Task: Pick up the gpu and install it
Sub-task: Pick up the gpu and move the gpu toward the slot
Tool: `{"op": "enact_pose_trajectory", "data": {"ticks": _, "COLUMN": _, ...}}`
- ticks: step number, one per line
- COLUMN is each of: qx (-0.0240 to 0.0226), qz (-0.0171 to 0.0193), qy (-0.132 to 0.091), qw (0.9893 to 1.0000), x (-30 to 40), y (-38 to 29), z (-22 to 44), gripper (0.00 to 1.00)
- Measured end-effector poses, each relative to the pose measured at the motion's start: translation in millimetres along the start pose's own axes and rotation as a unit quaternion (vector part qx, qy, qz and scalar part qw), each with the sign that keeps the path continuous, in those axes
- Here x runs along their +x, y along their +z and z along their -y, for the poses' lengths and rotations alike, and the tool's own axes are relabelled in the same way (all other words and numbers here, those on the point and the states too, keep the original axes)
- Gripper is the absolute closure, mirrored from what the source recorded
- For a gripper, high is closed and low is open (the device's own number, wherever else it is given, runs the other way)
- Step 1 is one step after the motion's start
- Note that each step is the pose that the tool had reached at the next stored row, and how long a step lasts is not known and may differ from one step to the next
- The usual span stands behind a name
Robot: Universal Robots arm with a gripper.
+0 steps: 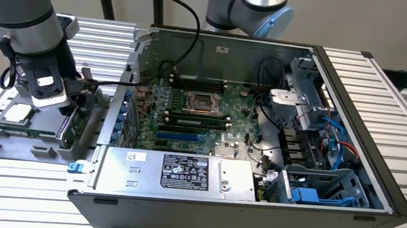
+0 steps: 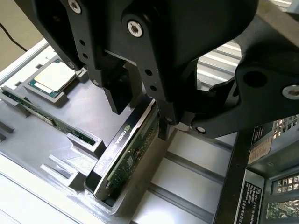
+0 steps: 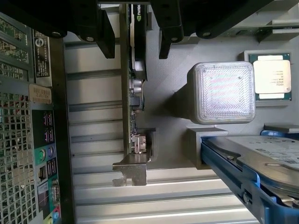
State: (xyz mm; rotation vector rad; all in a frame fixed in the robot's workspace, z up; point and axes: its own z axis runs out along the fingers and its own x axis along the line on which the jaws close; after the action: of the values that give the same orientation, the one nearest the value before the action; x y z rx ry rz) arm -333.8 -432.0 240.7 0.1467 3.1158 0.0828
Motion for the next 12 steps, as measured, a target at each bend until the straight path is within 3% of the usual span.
{"op": "enact_pose_trajectory", "data": {"ticks": 12, "qx": 0.0000, "qz": 0.0002, "qy": 0.000, "qw": 1.0000, "x": 0.0, "y": 0.0, "z": 0.0, "gripper": 1.00}}
